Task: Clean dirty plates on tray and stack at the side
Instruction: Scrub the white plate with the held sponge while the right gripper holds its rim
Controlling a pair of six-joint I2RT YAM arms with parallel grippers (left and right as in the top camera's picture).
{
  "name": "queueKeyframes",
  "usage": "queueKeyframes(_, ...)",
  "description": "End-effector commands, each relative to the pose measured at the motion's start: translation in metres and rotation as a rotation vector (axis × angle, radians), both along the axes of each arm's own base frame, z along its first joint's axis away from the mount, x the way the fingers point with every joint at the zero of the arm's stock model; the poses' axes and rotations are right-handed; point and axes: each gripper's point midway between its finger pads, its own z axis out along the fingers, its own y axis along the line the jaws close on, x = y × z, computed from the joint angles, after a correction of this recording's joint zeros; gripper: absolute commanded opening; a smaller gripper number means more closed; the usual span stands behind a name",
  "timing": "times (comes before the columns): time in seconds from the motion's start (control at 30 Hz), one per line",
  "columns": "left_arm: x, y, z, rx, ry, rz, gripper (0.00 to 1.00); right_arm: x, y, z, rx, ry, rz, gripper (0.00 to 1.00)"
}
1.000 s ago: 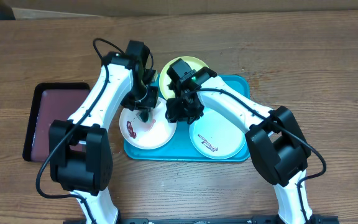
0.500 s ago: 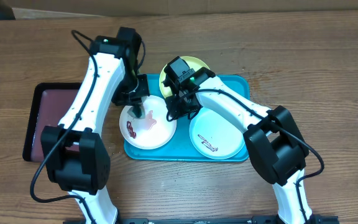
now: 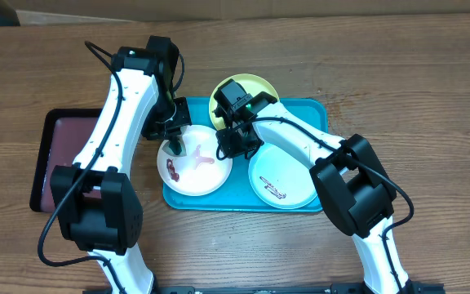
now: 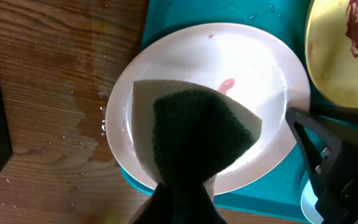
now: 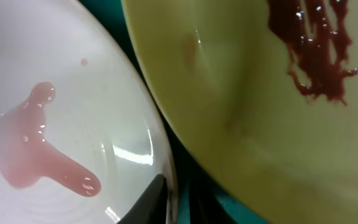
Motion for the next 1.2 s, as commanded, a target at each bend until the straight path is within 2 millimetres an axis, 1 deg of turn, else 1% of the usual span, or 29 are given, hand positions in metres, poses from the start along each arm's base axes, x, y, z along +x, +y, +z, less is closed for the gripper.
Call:
queueKeyframes(0.0, 0.004, 0.0, 0.001, 0.01, -0.007, 0.015, 0.04, 0.005, 0.002, 0.0, -0.008, 0.006, -0.082, 0.06)
queueKeyframes(0.03, 0.003, 0.0, 0.001, 0.01, -0.005, 0.017, 0.04, 0.005, 0.001, -0.001, -0.015, 0.011, -0.105, 0.04)
queueKeyframes(0.2, 0.001, 0.0, -0.001, 0.009, 0.002, 0.018, 0.04, 0.0, -0.005, -0.001, -0.037, 0.051, -0.182, 0.04)
queueKeyframes(0.43, 0.002, -0.005, -0.001, -0.02, 0.0, 0.02, 0.04, -0.005, -0.01, 0.004, -0.05, 0.098, -0.29, 0.04)
queueKeyframes(0.63, 0.002, -0.008, -0.001, -0.034, 0.003, 0.019, 0.04, -0.013, -0.019, 0.005, -0.088, 0.142, -0.383, 0.04)
queueKeyframes(0.83, 0.002, -0.014, -0.001, -0.038, -0.002, 0.004, 0.04, -0.015, -0.022, 0.009, -0.098, 0.151, -0.403, 0.04)
queueKeyframes(0.93, 0.003, -0.018, -0.001, -0.04, -0.008, -0.007, 0.04, -0.016, -0.024, 0.013, -0.103, 0.148, -0.418, 0.04)
queueKeyframes(1.07, 0.003, -0.022, -0.003, -0.031, -0.01, -0.005, 0.04, -0.009, -0.034, 0.014, -0.147, 0.111, -0.498, 0.04)
queueKeyframes(1.17, 0.003, -0.024, -0.008, -0.035, -0.011, 0.007, 0.04, -0.009, -0.034, 0.014, -0.147, 0.114, -0.519, 0.04)
